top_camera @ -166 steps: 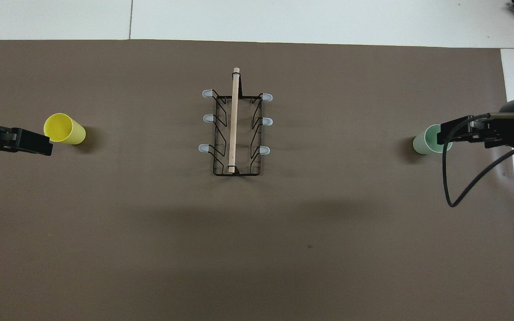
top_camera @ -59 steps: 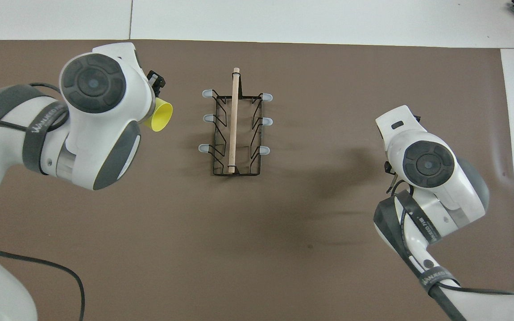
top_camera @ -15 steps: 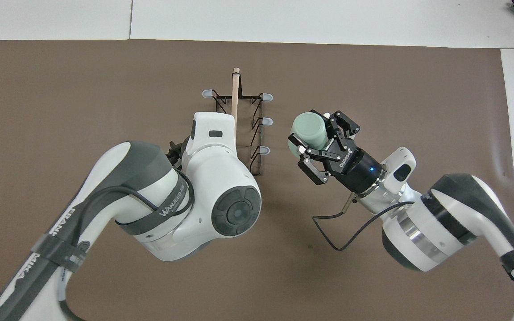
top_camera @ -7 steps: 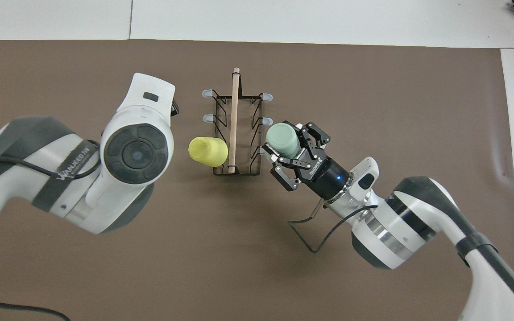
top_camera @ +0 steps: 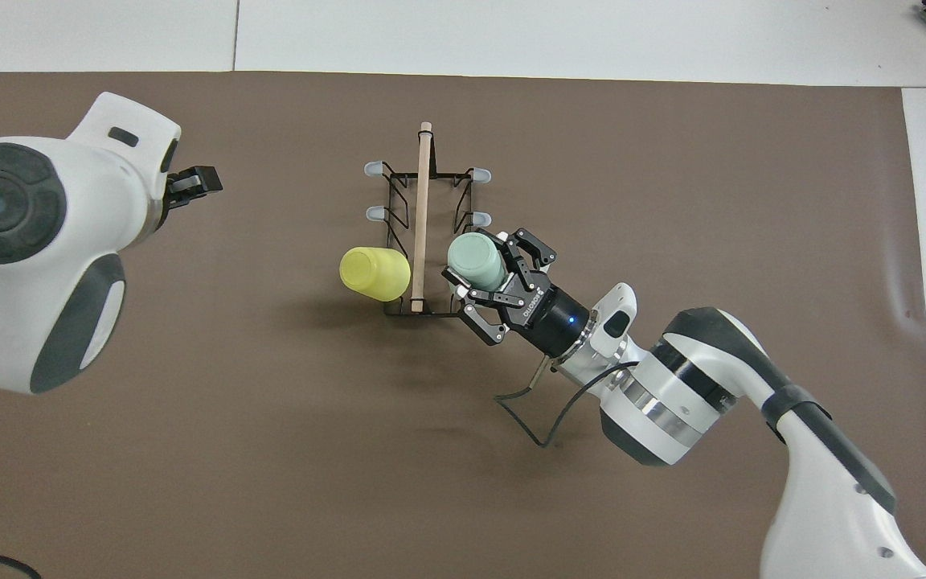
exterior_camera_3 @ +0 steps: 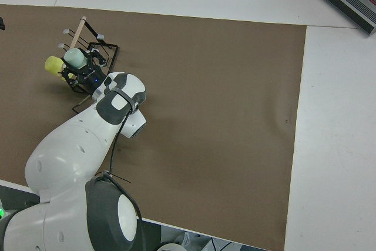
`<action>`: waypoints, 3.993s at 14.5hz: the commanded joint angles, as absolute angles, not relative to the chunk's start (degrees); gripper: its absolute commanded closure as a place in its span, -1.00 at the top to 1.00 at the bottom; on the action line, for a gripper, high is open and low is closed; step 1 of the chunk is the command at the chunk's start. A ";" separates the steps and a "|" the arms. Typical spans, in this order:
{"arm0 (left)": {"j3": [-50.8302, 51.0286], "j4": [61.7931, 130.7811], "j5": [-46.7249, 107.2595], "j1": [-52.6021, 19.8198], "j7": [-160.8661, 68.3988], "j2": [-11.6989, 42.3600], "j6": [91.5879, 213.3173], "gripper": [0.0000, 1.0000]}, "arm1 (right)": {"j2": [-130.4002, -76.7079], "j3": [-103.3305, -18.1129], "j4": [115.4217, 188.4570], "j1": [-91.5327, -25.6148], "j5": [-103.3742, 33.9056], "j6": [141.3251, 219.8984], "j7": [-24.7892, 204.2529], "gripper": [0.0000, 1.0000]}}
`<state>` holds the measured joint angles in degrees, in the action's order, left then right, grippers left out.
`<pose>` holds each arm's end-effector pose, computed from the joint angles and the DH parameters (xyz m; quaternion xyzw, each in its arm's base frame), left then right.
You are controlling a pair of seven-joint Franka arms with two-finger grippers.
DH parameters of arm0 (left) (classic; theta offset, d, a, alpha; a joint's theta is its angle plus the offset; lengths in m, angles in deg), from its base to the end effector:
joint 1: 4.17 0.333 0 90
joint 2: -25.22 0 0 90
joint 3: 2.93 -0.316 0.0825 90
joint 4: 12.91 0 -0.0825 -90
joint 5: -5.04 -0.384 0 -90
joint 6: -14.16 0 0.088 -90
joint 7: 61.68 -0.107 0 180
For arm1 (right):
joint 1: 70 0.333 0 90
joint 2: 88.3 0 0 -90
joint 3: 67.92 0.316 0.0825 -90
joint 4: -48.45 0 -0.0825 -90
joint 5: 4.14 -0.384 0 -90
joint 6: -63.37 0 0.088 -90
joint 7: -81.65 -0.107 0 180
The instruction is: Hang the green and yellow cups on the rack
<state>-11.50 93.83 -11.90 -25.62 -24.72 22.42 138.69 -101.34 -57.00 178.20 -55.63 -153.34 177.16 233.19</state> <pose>0.5875 -0.1244 0.5153 -0.9726 -0.1385 -0.1738 0.0678 0.5000 0.2700 0.3039 -0.6013 -0.2230 -0.6462 0.4137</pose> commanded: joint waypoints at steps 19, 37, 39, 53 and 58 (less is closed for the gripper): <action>-11.37 78.94 4.34 -10.15 -67.83 26.18 111.64 1.00 | -105.62 -56.94 179.41 -55.49 -158.49 176.90 238.54 1.00; -4.16 78.85 7.59 -6.72 -67.74 27.06 104.25 1.00 | -90.86 -56.85 167.02 -65.68 -104.58 204.26 209.30 1.00; -3.90 79.19 7.50 -6.64 -67.65 27.24 103.28 1.00 | -89.01 -57.02 166.93 -68.40 -94.90 202.33 202.70 1.00; -3.54 79.46 4.43 -6.81 -68.97 27.50 103.10 1.00 | -84.00 -57.11 152.80 -87.40 -43.46 167.81 160.53 1.00; -3.63 79.90 4.52 -7.07 -68.62 27.85 103.28 1.00 | -83.64 -57.20 146.10 -87.93 -32.29 158.12 131.44 1.00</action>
